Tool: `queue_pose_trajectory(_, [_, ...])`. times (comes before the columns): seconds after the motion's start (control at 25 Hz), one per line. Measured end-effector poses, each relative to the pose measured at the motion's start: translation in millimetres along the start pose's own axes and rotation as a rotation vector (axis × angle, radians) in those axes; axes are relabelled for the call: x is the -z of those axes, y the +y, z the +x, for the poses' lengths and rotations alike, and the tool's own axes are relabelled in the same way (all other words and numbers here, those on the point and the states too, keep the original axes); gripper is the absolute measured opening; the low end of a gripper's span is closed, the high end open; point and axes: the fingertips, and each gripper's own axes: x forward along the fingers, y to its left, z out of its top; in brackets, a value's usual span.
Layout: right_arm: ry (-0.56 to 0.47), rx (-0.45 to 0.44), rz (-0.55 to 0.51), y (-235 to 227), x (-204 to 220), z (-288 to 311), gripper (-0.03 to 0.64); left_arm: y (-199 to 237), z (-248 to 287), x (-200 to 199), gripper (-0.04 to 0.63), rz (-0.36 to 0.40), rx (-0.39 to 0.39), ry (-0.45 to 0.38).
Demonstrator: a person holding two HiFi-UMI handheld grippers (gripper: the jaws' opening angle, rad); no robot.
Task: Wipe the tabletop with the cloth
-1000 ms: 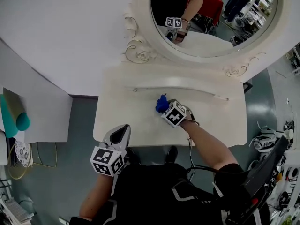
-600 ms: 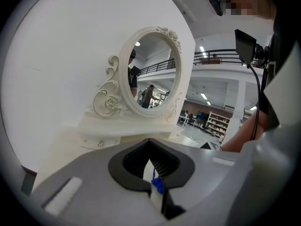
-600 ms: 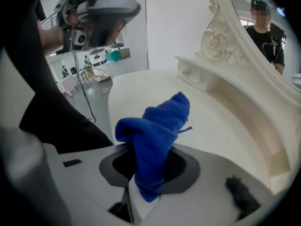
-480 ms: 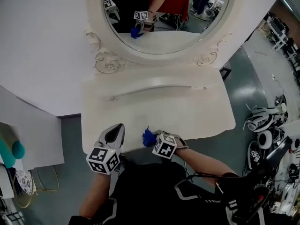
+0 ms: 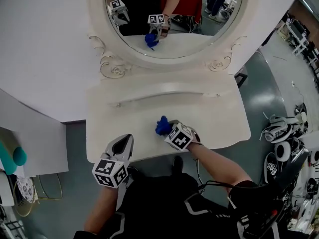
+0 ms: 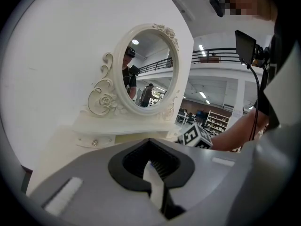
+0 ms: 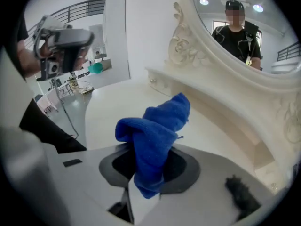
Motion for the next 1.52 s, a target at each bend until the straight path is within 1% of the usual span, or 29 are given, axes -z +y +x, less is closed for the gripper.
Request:
queue_pose_trajectory(0.16, [0.009, 0.091, 0.000, -61, -24, 19, 0.123, 4, -8, 3, 0.009, -0.017, -0.042, 0.000])
queue_pose_trajectory(0.24, [0.018, 0.118, -0.005, -82, -34, 32, 0.123, 7, -13, 6, 0.009, -0.027, -0.064, 0.002])
queue_pose_trajectory(0.4, [0.047, 0.141, -0.011, -106, -42, 54, 0.123, 15, -24, 11, 0.009, -0.045, -0.111, 0.004])
queue_pose_trajectory(0.52, [0.051, 0.149, -0.002, -111, -42, 60, 0.123, 24, -30, 9, 0.009, -0.061, -0.134, -0.006])
queue_pose_trajectory(0.64, [0.062, 0.105, -0.012, -91, -34, 55, 0.123, 27, -28, 9, 0.009, -0.047, -0.117, -0.002])
queue_pose_trajectory(0.72, [0.077, 0.072, -0.039, -70, -23, 49, 0.123, 26, -23, 7, 0.009, -0.039, -0.096, -0.005])
queue_pose_trajectory(1.0, [0.082, 0.012, -0.118, 12, 16, 19, 0.121, 10, 3, -7, 0.009, -0.004, 0.003, -0.012])
queue_pose_trajectory(1.28, [0.115, -0.103, -0.130, 84, 50, -6, 0.123, -5, 23, -10, 0.009, 0.013, 0.071, -0.007])
queue_pose_trajectory(1.36, [0.114, -0.150, -0.096, 92, 56, -12, 0.123, -9, 27, -10, 0.009, 0.015, 0.081, -0.006])
queue_pose_trajectory(1.4, [0.103, -0.164, -0.059, 90, 56, -15, 0.123, -12, 28, -11, 0.009, 0.018, 0.085, -0.005])
queue_pose_trajectory(1.44, [0.083, -0.161, -0.017, 82, 54, -18, 0.123, -14, 28, -12, 0.009, 0.021, 0.087, -0.005])
queue_pose_trajectory(1.52, [0.042, -0.095, 0.049, 47, 47, -22, 0.123, -16, 28, -13, 0.009, 0.022, 0.083, -0.003])
